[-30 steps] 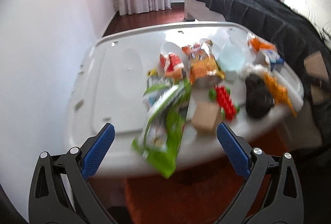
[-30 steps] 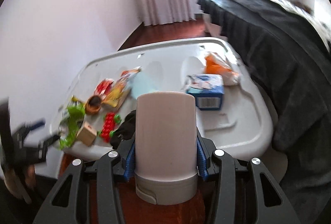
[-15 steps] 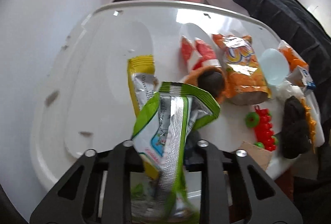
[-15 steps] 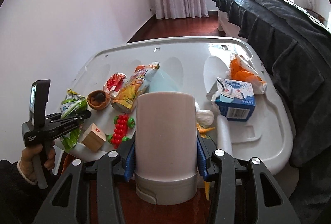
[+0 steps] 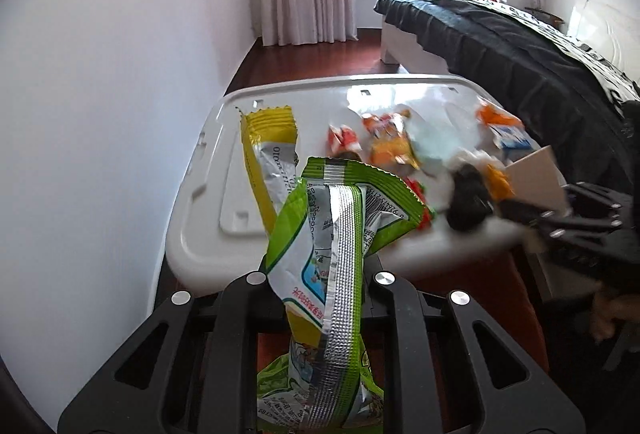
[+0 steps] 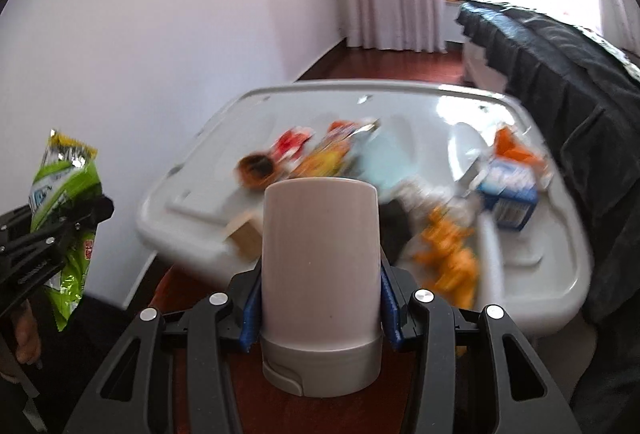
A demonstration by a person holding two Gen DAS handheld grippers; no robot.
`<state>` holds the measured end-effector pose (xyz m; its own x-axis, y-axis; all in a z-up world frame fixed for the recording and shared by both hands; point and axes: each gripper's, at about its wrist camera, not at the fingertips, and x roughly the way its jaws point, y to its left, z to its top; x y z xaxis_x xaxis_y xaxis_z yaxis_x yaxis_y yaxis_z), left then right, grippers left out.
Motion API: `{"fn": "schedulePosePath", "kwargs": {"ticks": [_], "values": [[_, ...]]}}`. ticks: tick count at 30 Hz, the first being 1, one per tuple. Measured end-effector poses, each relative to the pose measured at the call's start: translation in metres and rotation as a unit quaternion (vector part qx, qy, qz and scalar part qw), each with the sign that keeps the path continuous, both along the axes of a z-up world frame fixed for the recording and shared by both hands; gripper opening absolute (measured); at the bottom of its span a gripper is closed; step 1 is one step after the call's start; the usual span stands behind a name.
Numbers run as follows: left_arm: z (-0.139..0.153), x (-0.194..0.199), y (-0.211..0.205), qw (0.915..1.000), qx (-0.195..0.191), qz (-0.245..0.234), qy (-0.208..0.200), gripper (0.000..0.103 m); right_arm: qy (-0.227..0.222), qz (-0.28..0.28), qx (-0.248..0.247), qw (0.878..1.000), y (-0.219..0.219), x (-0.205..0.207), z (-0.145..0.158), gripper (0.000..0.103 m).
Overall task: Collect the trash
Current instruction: 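Carry the green wrapper and white cup over the bin and release both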
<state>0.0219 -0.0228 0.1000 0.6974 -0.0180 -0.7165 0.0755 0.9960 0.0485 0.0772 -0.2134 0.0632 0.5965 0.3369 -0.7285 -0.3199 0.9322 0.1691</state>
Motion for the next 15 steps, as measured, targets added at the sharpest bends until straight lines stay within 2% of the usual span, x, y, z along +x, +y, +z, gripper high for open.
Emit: {"fn": "schedulePosePath", "kwargs": {"ticks": [5, 9, 12, 15], "values": [[-0.026, -0.047, -0.006, 0.9999, -0.008, 0.003, 0.011, 0.018, 0.032, -0.010, -0.002, 0.999, 0.008, -0.060, -0.023, 0.046], [-0.076, -0.061, -0.012, 0.9983, -0.002, 0.002, 0.059, 0.018, 0.049, -0.031, -0.001, 0.998, 0.007, -0.098, -0.039, 0.047], [-0.120, -0.063, -0.020, 0.9935, 0.012, -0.007, 0.113, 0.018, 0.080, -0.043, 0.001, 0.996, 0.007, -0.105, -0.060, 0.047], [-0.134, -0.060, -0.020, 0.9907, 0.013, -0.011, 0.135, 0.018, 0.108, -0.048, 0.000, 0.993, 0.008, -0.105, -0.079, 0.047]]}}
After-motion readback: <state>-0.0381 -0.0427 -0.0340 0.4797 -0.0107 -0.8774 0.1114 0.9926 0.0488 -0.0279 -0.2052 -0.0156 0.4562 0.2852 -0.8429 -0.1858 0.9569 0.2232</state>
